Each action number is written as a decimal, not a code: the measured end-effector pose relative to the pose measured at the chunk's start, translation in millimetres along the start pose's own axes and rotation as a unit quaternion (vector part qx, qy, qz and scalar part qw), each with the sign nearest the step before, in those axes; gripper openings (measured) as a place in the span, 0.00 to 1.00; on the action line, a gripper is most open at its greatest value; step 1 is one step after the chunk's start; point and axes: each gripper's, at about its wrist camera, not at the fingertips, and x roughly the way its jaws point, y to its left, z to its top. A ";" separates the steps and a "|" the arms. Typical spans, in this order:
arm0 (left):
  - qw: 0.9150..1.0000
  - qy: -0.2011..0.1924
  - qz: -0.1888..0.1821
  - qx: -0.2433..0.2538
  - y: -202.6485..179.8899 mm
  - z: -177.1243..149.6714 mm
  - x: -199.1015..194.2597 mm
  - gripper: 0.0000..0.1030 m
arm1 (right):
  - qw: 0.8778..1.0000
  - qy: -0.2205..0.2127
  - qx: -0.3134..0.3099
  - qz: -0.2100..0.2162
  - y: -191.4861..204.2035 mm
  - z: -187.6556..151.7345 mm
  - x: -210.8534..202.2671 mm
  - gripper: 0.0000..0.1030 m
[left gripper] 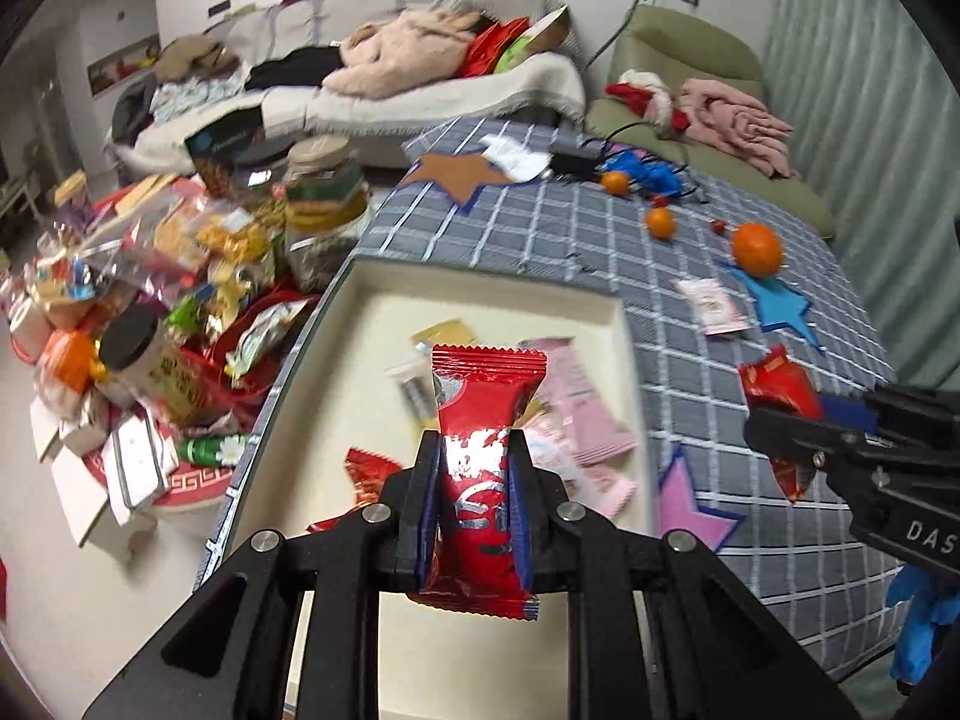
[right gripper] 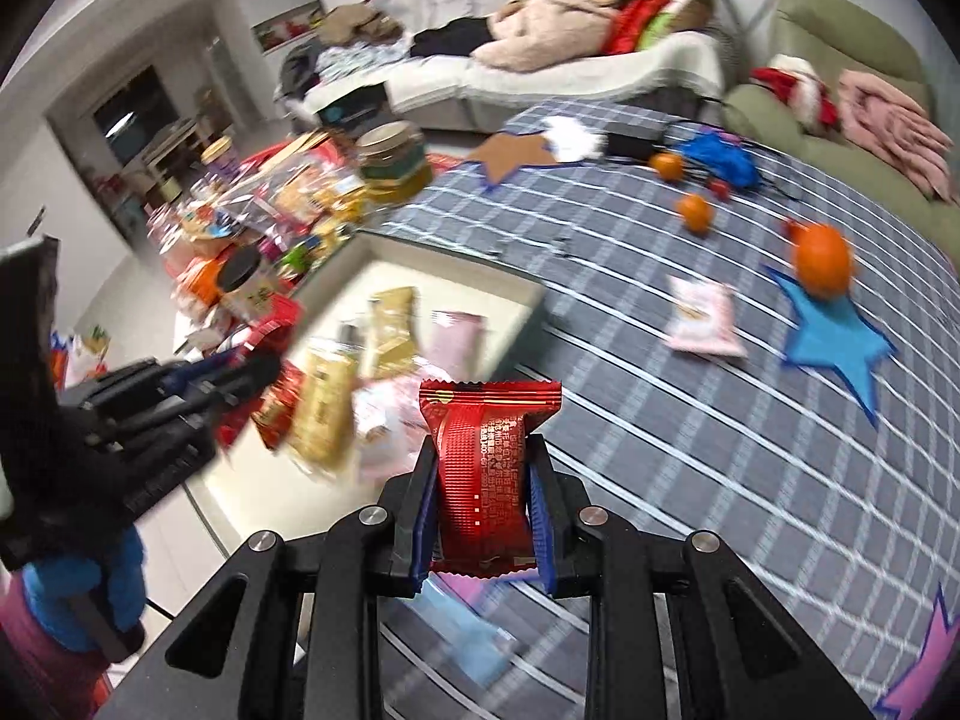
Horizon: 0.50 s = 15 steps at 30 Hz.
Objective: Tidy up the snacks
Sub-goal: 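Carry both red packets to the box and open both tools to drop them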
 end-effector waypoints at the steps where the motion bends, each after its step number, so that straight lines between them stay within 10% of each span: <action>1: 1.000 0.005 0.002 -0.001 3.9 -1.5 6.1 0.22 | 1.000 0.006 -0.004 0.005 6.5 5.8 8.9 0.27; 10: 0.999 0.033 0.012 -0.004 16.3 -6.5 39.9 0.22 | 0.999 0.037 -0.020 0.028 34.5 33.7 58.9 0.27; 13: 0.999 0.034 0.023 0.003 14.9 -5.7 43.4 0.50 | 0.998 0.054 -0.022 0.039 36.0 40.2 71.7 0.28; 15: 0.999 0.024 0.030 0.003 14.7 -5.7 40.9 0.69 | 0.997 0.059 -0.022 0.032 32.5 39.8 74.2 0.76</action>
